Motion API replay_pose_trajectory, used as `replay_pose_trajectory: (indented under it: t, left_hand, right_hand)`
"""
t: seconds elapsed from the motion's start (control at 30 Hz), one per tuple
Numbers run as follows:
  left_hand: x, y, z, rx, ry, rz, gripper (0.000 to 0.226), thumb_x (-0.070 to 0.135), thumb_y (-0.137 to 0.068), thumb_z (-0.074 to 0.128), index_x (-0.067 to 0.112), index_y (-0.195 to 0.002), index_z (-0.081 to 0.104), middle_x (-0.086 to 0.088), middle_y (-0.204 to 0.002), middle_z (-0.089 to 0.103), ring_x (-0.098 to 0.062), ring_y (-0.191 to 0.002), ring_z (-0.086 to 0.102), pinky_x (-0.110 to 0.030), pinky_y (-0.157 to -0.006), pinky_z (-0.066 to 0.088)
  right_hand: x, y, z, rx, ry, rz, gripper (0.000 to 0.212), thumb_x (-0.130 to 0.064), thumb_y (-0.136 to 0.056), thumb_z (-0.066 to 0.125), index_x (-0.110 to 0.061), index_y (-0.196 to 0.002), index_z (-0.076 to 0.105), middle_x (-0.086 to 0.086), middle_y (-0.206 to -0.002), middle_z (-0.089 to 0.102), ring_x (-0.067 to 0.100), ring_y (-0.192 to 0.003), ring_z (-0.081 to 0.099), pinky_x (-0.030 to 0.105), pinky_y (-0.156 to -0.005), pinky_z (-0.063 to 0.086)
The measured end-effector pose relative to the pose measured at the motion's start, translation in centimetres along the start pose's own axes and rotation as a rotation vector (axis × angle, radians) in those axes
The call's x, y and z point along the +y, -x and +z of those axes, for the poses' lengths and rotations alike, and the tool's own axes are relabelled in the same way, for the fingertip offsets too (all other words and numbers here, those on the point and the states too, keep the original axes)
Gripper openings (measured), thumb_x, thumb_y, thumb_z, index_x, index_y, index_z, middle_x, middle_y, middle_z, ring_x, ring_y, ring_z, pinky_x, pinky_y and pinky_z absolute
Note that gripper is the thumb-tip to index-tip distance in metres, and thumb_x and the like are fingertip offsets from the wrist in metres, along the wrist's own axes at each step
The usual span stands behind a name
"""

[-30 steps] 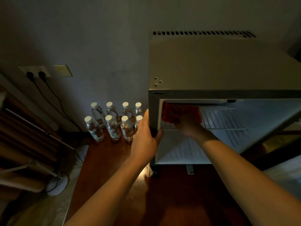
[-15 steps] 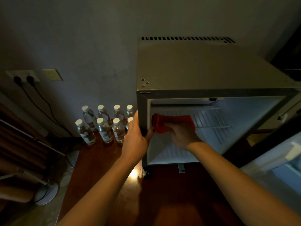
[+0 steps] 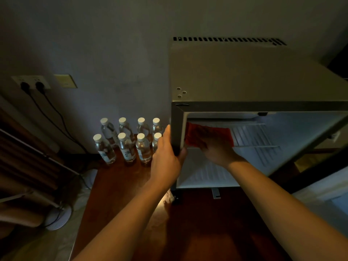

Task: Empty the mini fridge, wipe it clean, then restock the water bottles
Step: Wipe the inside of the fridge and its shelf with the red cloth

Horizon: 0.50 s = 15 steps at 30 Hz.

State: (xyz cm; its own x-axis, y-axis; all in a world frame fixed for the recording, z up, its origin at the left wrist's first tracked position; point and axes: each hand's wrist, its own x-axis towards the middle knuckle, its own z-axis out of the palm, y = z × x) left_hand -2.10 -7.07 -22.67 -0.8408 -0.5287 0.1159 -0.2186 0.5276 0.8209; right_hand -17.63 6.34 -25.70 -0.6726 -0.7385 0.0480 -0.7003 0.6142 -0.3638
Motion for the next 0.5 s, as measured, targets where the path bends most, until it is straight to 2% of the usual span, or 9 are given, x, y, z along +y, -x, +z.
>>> replay_pose_trajectory:
  t: [0.1,0.2,0.27,0.4,0.5]
  left_hand:
    - [-0.1,0.0,0.0,-0.013,0.006,0.001,0.074,0.036,-0.093,0.064,0.036,-0.153,0.019,0.002,-0.142,0.045,-0.025,-0.127,0.053,-0.054,-0.095,0.054]
    - [-0.4,0.0,0.0,-0.007,0.019,-0.004,0.072,0.036,-0.093,0.063,0.036,-0.151,0.022,0.004,-0.142,0.045,-0.023,-0.128,0.053,-0.055,-0.095,0.053]
    - [-0.4,0.0,0.1,-0.005,0.020,-0.011,0.071,0.038,-0.092,0.063,0.035,-0.151,0.023,0.005,-0.142,0.045,-0.022,-0.128,0.053,-0.054,-0.096,0.053]
    - [0.0,0.1,0.0,-0.002,0.027,-0.012,0.070,0.043,-0.091,0.063,0.036,-0.149,0.024,0.005,-0.138,0.048,-0.020,-0.123,0.056,-0.053,-0.092,0.055]
    - [0.3,0.3,-0.1,-0.003,0.039,-0.012,0.069,0.048,-0.089,0.061,0.039,-0.147,0.026,0.008,-0.135,0.049,-0.019,-0.120,0.058,-0.053,-0.091,0.056]
  right_hand:
    - [-0.1,-1.5,-0.4,0.006,0.057,0.012,0.056,-0.030,-0.103,0.043,-0.036,-0.154,0.020,-0.001,-0.158,0.029,0.023,-0.141,0.033,0.035,-0.105,0.035]
    - [-0.4,-2.6,-0.8,-0.030,0.115,0.051,0.067,-0.024,-0.101,0.047,-0.037,-0.155,0.010,-0.004,-0.162,0.017,0.023,-0.146,0.023,0.036,-0.107,0.034]
    - [-0.5,-2.8,-1.0,-0.045,0.136,0.055,0.070,-0.019,-0.100,0.049,-0.036,-0.156,0.010,-0.004,-0.163,0.014,0.023,-0.147,0.020,0.035,-0.109,0.032]
    - [-0.2,-2.1,-0.8,0.027,0.091,0.067,0.059,-0.019,-0.100,0.050,-0.034,-0.152,0.026,0.001,-0.152,0.038,0.025,-0.129,0.046,0.030,-0.091,0.043]
    - [0.2,-0.5,-0.5,0.069,0.010,0.017,0.042,-0.020,-0.101,0.049,-0.032,-0.141,0.047,0.005,-0.130,0.056,0.024,-0.113,0.056,0.031,-0.089,0.047]
